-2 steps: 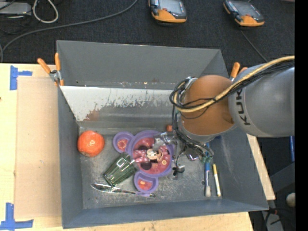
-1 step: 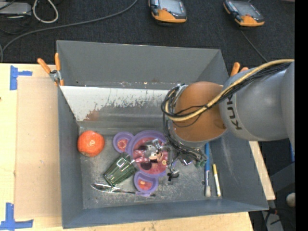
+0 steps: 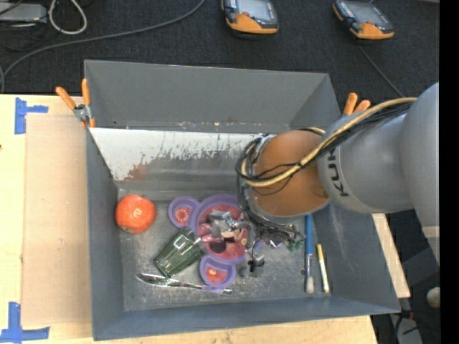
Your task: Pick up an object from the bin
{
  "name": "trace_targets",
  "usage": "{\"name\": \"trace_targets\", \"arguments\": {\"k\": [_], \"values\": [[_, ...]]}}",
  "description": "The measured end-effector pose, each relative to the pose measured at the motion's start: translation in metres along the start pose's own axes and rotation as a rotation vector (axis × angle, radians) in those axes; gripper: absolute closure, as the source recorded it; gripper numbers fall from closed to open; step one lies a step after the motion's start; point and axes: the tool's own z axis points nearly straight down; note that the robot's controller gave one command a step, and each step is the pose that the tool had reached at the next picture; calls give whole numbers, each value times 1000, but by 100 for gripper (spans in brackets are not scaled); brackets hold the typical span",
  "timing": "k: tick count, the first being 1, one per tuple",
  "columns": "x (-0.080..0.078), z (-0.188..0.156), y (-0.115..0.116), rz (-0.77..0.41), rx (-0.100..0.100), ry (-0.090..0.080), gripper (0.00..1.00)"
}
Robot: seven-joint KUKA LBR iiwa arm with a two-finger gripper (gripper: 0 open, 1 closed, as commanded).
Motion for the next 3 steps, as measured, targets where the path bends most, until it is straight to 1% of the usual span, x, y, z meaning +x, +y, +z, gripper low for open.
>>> {"name": "trace_targets", "arguments": {"k": [1,2,3], "values": [[-5,-2,16,80,-3,6,100],[-5,-2,16,81,-3,5,100],[-4,-18,17,82,-5,9,100]]}}
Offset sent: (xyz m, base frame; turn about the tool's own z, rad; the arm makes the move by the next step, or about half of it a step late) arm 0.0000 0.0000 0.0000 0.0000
